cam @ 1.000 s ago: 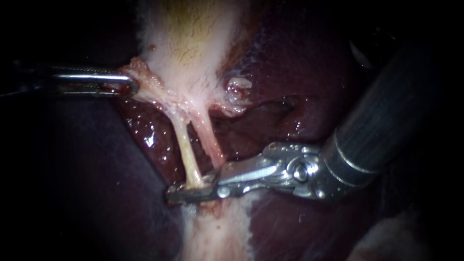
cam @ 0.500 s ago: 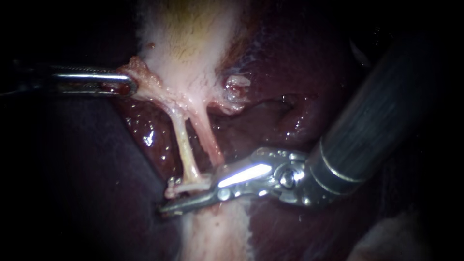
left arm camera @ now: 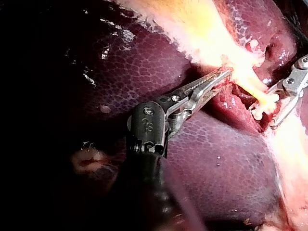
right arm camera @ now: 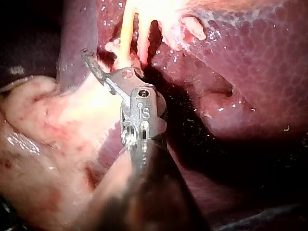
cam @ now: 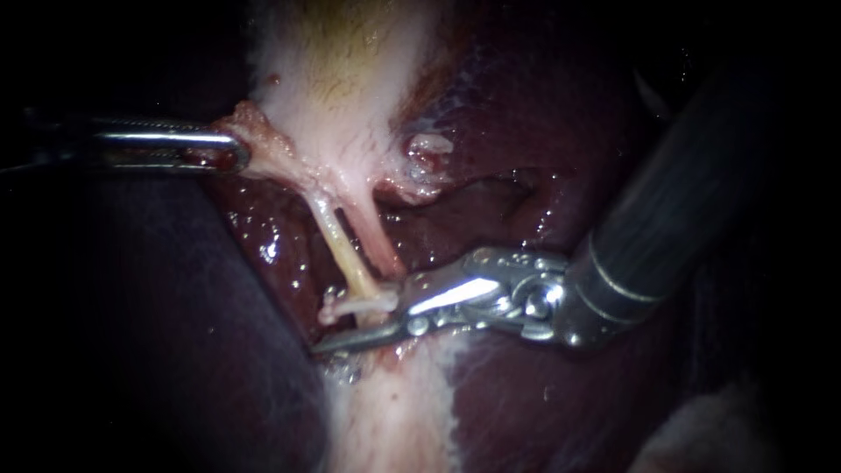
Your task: Going back first clip left tube
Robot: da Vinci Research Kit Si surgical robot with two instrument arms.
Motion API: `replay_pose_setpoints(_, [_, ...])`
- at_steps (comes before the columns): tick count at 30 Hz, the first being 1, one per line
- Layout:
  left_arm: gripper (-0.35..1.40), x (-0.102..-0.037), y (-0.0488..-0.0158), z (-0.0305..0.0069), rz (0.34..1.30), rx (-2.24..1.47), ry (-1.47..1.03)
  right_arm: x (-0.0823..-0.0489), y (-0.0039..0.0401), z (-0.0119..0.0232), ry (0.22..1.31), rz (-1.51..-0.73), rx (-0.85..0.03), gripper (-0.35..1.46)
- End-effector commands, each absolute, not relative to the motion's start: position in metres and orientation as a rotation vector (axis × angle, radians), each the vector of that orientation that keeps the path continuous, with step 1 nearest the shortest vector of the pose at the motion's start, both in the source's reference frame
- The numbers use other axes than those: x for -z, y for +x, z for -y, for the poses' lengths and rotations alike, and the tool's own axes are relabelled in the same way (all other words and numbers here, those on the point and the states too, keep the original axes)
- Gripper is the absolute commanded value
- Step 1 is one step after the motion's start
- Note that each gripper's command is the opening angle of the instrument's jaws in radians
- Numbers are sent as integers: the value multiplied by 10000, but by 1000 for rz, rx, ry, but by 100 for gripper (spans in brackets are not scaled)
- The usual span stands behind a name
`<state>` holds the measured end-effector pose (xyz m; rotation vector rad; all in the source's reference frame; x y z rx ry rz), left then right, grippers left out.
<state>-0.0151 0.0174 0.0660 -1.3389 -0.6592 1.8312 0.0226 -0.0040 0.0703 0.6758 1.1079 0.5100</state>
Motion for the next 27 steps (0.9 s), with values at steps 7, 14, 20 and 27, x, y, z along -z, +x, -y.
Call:
replay_pose_setpoints(7, [-35, -659, -150, -174, 659, -1831, -1339, -697, 208, 38, 540, -1152, -377, 50])
replay_pose_setpoints(14, [-35, -659, -150, -174, 660, -1831, -1339, -690, 195, 35, 482, -1177, -274, 50])
replay_pose_setpoints(20, [-35, -659, -148, -173, 660, -1832, -1340, -668, 168, 24, 453, -1198, -202, 50])
replay_pose_setpoints(27, [-35, -659, -148, -173, 657, -1831, -1339, -644, 136, 9, 449, -1207, -170, 50])
